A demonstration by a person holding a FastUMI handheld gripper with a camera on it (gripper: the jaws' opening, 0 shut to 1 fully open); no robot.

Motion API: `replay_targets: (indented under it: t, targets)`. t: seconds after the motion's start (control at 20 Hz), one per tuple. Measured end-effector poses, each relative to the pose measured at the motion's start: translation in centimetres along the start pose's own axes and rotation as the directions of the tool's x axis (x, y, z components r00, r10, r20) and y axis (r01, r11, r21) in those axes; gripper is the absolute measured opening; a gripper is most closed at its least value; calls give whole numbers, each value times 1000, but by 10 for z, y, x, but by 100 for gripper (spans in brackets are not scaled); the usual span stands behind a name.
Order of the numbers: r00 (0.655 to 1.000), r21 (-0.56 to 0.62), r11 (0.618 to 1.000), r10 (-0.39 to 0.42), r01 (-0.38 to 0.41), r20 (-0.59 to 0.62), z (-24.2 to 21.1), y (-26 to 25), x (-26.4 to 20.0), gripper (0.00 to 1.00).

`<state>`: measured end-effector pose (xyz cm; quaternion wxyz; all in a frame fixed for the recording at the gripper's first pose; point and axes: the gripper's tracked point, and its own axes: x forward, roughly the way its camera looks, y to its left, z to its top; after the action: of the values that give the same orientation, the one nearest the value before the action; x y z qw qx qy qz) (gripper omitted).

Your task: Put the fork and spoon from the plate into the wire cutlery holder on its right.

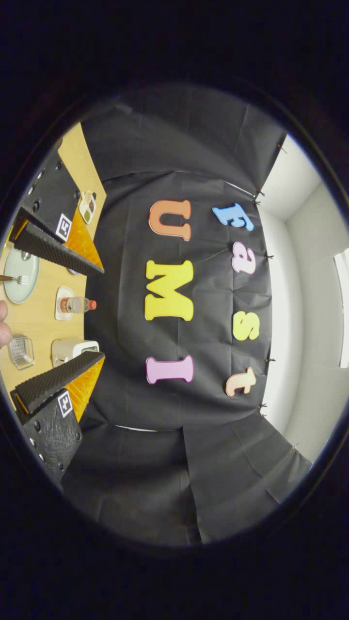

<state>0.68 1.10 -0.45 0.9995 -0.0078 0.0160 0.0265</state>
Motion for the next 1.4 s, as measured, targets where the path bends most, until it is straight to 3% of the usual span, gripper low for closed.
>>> replay_targets:
  t: [0.35, 0.6, 0.75, 1.0, 1.4]
  targets:
    - [997, -20, 1000, 14, -16, -71, -21, 10, 3, 95]
    - [959, -24, 995, 88, -99, -271, -83, 37, 6, 96]
    - [904, 3, 993, 112, -121, -412, -128, 48, 4, 97]
    - [786, 5, 988, 127, -155, -605, -201, 65, 0, 97]
    - [609, -6, 988, 91, -155, -788, -306, 82, -1, 94]
